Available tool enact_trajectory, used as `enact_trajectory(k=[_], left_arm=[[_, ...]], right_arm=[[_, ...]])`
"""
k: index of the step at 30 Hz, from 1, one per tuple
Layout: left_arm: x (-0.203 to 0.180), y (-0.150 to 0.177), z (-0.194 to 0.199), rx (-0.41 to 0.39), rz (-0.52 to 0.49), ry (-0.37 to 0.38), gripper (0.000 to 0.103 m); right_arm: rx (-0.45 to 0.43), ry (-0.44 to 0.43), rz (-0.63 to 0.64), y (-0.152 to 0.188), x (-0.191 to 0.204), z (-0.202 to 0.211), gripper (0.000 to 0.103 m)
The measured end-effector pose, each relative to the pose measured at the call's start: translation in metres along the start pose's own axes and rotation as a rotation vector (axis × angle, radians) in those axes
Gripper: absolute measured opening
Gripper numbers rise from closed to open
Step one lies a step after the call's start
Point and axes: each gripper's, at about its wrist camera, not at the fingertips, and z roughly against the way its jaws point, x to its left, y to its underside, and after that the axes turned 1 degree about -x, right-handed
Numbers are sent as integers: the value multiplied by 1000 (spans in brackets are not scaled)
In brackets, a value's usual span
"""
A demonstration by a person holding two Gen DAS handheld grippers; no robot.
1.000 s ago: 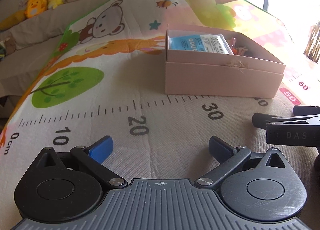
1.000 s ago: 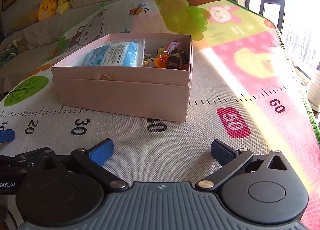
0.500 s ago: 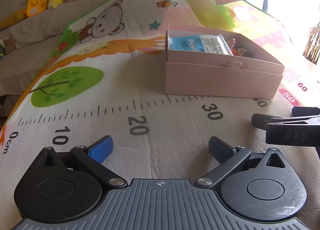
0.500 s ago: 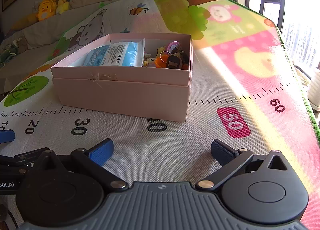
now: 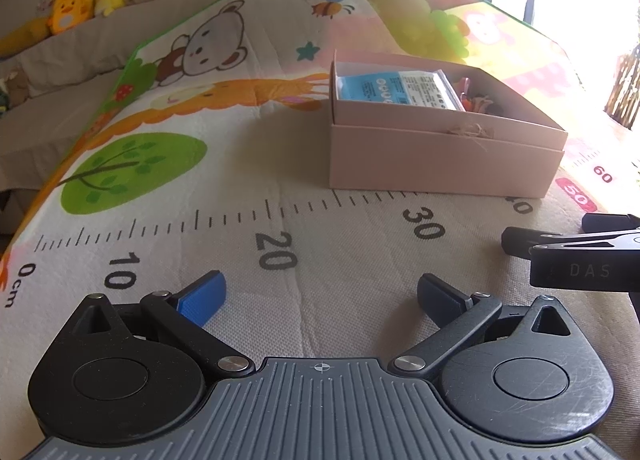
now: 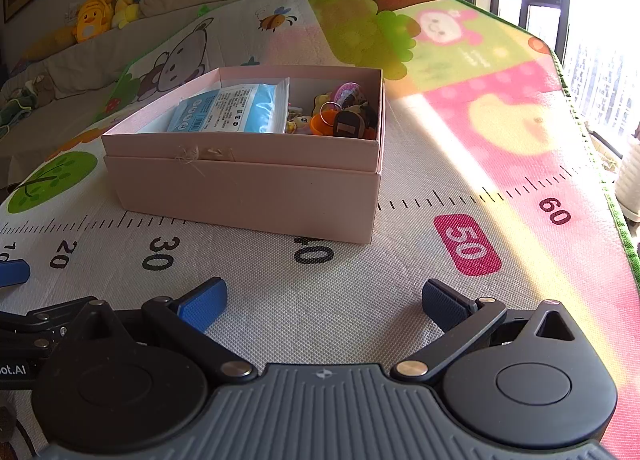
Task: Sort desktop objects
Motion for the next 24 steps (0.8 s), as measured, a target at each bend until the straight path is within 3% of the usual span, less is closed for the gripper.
enact_trajectory(k=[24], left_arm=[[-1, 0, 0, 1, -3, -7, 103]], right_arm=[[1, 0, -1, 0, 0, 1, 103]])
